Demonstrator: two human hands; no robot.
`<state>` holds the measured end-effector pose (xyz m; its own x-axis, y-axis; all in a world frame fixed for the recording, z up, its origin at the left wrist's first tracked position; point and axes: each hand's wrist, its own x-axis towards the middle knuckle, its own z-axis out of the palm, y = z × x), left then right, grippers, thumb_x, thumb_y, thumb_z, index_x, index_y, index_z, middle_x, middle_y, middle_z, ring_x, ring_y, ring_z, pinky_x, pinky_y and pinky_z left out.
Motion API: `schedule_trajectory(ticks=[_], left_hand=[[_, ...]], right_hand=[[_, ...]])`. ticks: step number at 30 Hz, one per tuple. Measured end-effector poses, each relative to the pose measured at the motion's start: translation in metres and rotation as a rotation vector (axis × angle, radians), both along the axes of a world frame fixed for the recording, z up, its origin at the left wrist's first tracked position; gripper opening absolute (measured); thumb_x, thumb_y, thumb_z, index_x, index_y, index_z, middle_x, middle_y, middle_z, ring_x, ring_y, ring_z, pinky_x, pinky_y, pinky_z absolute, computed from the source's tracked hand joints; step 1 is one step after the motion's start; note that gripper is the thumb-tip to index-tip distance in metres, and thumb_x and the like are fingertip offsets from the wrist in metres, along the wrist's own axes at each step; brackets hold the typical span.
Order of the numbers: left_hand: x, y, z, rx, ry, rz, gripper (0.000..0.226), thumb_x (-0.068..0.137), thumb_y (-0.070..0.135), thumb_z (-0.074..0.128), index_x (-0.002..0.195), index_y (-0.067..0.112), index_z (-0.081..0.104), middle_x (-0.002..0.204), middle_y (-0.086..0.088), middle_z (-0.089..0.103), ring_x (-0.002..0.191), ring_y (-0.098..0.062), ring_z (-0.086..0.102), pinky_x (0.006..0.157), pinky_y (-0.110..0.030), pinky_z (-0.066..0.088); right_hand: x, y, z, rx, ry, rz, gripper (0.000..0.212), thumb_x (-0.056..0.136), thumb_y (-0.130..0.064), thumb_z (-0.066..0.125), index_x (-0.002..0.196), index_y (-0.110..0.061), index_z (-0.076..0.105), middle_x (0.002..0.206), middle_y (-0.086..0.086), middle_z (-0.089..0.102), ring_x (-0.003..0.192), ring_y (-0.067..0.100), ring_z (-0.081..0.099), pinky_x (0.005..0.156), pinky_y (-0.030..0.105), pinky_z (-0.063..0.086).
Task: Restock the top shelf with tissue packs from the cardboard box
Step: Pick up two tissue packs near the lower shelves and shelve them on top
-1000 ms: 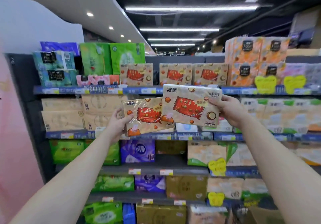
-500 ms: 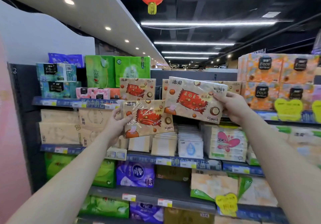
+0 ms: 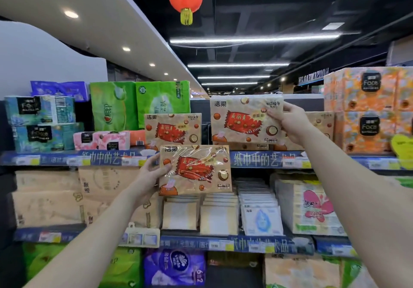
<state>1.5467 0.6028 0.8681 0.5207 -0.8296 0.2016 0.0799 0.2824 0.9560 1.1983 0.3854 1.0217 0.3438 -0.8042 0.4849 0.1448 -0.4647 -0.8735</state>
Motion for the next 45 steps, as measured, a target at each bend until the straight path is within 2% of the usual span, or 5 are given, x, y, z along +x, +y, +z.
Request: schedule_trajectory(ticks=[11, 17, 26, 33, 45], left_hand=[[0.005, -0.031, 0.019, -0.073, -0.018, 0.003, 0.064, 0.084, 0.011, 0.077, 0.138, 0.032, 0.05, 0.114, -0.009, 0.079, 0.098, -0.028, 0.077, 0.077, -0.043, 0.062], [-0.021, -0.038, 0.032, -0.128, -0.042, -0.027, 0.08, 0.054, 0.027, 0.093, 0.124, 0.035, 0.056, 0.116, -0.005, 0.075, 0.094, -0.026, 0.079, 0.069, -0.037, 0.064], [-0.073, -0.069, 0.058, -0.233, -0.007, 0.055, 0.06, 0.089, 0.007, 0.074, 0.14, 0.027, 0.05, 0.106, -0.004, 0.08, 0.088, -0.02, 0.079, 0.066, -0.034, 0.063], [-0.132, -0.11, 0.079, -0.311, 0.043, 0.0, 0.053, 0.095, 0.007, 0.072, 0.139, 0.028, 0.051, 0.117, -0.007, 0.078, 0.104, -0.028, 0.076, 0.076, -0.043, 0.064], [-0.262, -0.191, 0.106, -0.348, -0.251, 0.111, 0.041, 0.091, 0.031, 0.081, 0.121, 0.029, 0.055, 0.125, -0.004, 0.072, 0.108, -0.016, 0.074, 0.088, -0.039, 0.063]], right_hand=[[0.014, -0.07, -0.039, 0.062, -0.004, -0.001, 0.023, 0.094, -0.029, 0.072, 0.117, -0.028, 0.068, 0.106, 0.004, 0.079, 0.097, 0.026, 0.076, 0.077, 0.045, 0.062], [0.023, -0.08, -0.05, -0.074, 0.158, -0.038, 0.041, 0.091, -0.048, 0.071, 0.128, -0.031, 0.067, 0.112, -0.005, 0.075, 0.102, 0.017, 0.072, 0.083, 0.037, 0.06], [0.004, -0.083, -0.043, 0.009, 0.256, -0.129, 0.077, 0.077, -0.066, 0.074, 0.133, -0.017, 0.054, 0.117, 0.003, 0.069, 0.104, 0.022, 0.068, 0.091, 0.046, 0.058], [-0.048, -0.044, -0.038, -0.011, 0.148, -0.023, 0.062, 0.089, -0.067, 0.061, 0.125, -0.017, 0.056, 0.112, 0.005, 0.071, 0.096, 0.02, 0.072, 0.08, 0.04, 0.062], [-0.147, -0.084, -0.043, -0.192, 0.024, -0.287, 0.045, 0.088, -0.021, 0.077, 0.132, -0.016, 0.068, 0.115, -0.003, 0.074, 0.101, 0.017, 0.072, 0.078, 0.031, 0.062]])
